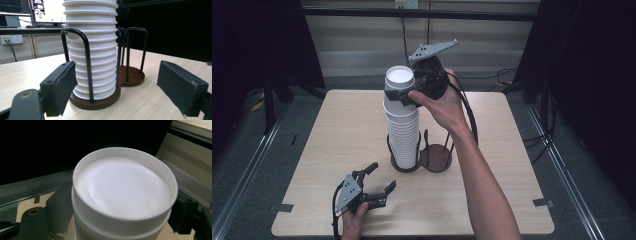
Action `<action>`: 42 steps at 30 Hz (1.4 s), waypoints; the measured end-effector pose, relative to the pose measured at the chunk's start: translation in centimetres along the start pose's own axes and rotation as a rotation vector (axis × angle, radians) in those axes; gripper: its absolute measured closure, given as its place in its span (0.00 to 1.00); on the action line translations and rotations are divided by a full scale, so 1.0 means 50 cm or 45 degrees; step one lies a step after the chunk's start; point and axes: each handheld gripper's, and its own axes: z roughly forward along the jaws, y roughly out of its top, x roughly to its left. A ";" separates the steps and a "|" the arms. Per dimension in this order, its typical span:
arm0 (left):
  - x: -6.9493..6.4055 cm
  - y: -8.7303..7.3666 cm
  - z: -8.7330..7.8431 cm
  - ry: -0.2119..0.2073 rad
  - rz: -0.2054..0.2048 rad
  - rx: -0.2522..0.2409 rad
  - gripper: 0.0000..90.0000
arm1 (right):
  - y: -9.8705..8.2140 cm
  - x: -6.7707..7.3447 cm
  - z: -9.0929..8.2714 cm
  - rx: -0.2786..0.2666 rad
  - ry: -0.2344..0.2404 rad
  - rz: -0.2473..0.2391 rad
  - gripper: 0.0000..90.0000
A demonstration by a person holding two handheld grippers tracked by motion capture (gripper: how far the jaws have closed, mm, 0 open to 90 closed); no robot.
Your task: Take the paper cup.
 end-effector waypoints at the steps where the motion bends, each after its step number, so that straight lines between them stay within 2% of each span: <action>1: 0.003 0.001 0.000 -0.004 0.024 0.003 0.17 | 0.000 0.000 -0.002 -0.012 -0.005 0.007 0.23; 3: 0.002 0.001 0.000 -0.004 0.022 0.002 0.17 | 0.001 0.000 -0.006 -0.049 -0.012 0.029 0.23; 4: 0.000 0.000 0.000 0.000 0.000 0.000 0.17 | 0.002 0.000 -0.008 -0.059 -0.010 0.031 0.23; 13: -0.001 0.000 0.000 0.000 -0.007 -0.001 0.17 | 0.005 0.005 -0.022 -0.105 -0.021 0.047 0.23; 20: -0.001 0.000 0.000 0.000 -0.007 -0.002 0.17 | 0.008 0.001 -0.036 -0.188 -0.005 0.067 0.23; 21: 0.003 0.001 0.000 -0.004 0.024 0.001 0.17 | 0.008 0.001 -0.037 -0.198 -0.001 0.072 0.23; 31: 0.002 0.001 0.000 -0.004 0.021 0.002 0.17 | 0.008 -0.001 -0.050 -0.248 0.005 0.089 0.23; 32: -0.001 0.000 0.000 0.002 -0.006 -0.002 0.17 | 0.009 0.002 -0.054 -0.259 0.002 0.081 0.23; 33: 0.003 0.001 0.000 -0.004 0.024 0.003 0.17 | 0.010 0.004 -0.055 -0.261 -0.001 0.078 0.23; 39: 0.002 0.001 0.000 -0.003 0.022 0.002 0.17 | 0.010 -0.005 -0.066 -0.312 0.017 0.108 0.23; 42: 0.002 0.001 0.000 -0.004 0.021 0.003 0.17 | 0.013 -0.003 -0.070 -0.324 0.017 0.101 0.23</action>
